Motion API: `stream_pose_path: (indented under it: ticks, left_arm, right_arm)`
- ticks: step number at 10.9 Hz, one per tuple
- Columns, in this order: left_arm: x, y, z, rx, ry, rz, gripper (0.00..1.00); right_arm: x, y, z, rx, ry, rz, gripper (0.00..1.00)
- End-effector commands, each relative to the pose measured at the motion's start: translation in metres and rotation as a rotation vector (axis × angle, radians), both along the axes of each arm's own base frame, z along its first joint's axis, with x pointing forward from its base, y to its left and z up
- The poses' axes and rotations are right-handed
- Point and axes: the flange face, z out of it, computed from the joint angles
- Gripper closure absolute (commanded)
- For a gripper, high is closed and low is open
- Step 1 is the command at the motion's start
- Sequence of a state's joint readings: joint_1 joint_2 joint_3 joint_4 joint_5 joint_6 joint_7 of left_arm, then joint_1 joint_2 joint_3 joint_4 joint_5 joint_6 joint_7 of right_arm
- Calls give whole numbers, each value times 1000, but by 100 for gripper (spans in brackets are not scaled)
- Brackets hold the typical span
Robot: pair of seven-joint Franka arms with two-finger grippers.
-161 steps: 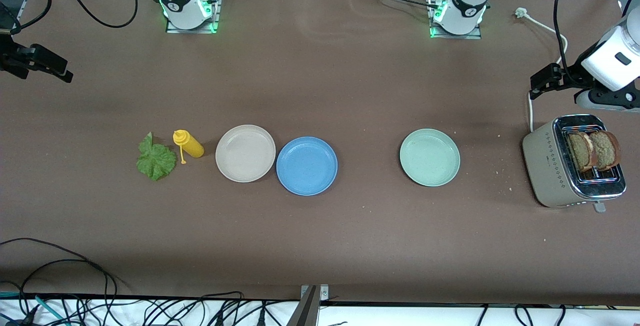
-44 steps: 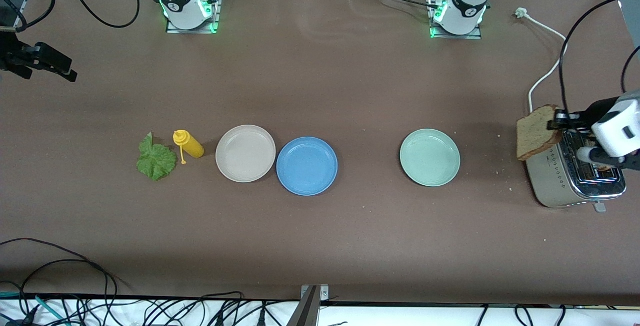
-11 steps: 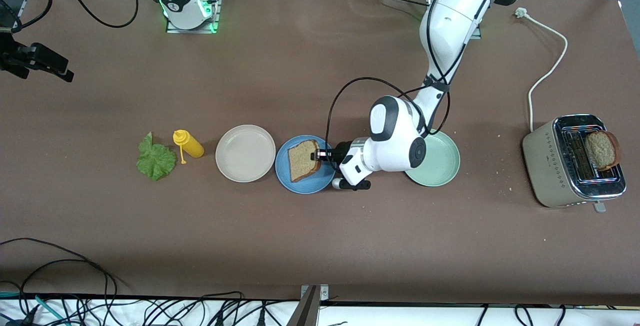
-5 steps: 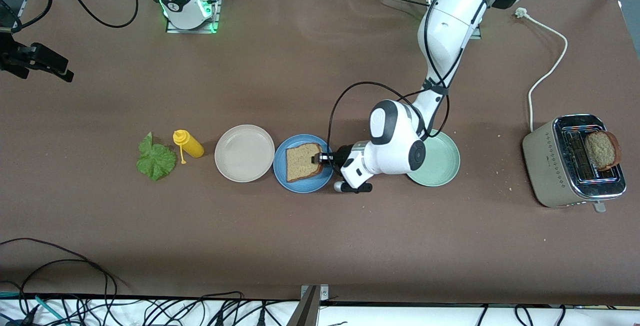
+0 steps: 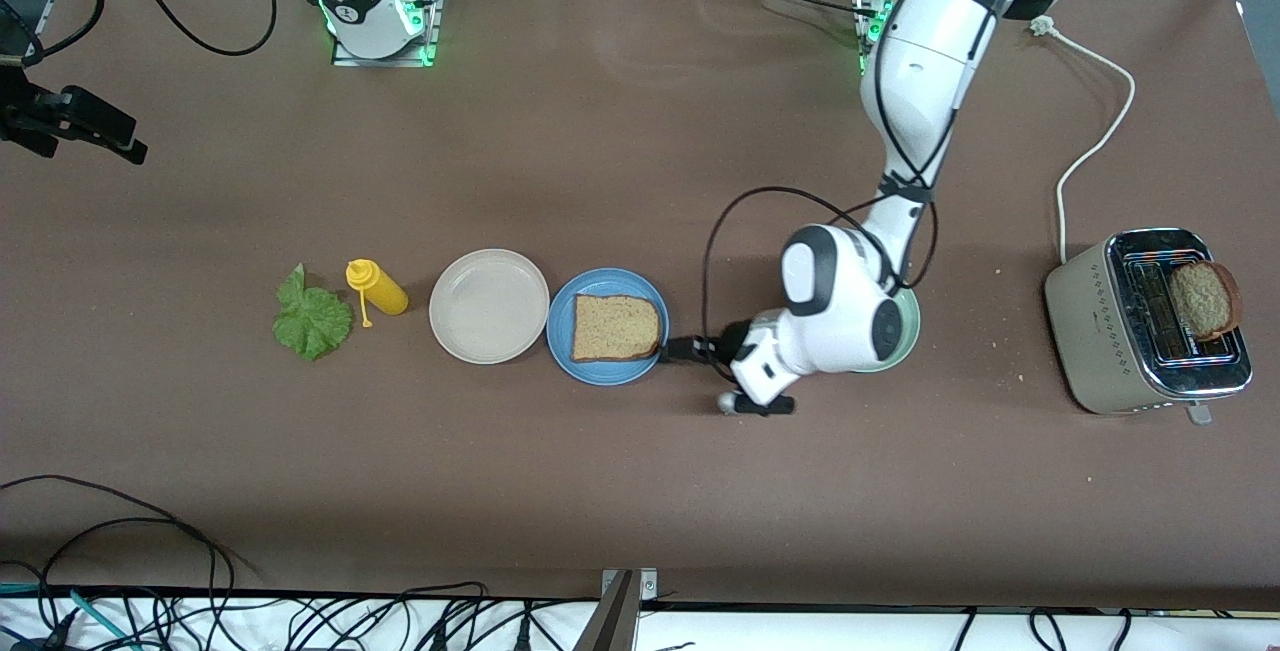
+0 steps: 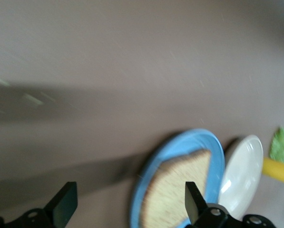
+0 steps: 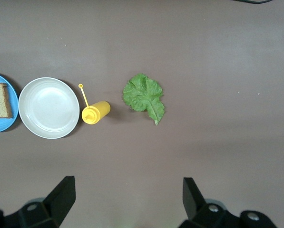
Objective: Make sandwich in blue plate with both arms
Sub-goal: 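Withdraw the left gripper while the right gripper reaches the lettuce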
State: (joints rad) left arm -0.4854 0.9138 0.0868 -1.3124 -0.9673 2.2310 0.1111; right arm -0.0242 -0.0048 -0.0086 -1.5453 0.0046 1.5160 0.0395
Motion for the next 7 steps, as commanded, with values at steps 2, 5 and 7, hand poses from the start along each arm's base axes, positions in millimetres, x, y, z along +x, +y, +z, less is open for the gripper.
stream_pose_path:
  ticks: [2, 5, 7]
  left_arm:
    - [41, 107, 51, 19, -36, 19, 0]
    - [36, 177, 125, 218, -130, -46, 0]
    - [14, 215, 186, 309, -186, -65, 0]
  right_arm:
    - [-1, -2, 3, 11, 6, 1, 0]
    - [0, -2, 1, 11, 9, 1, 0]
    - [-3, 0, -3, 12, 42, -1, 0]
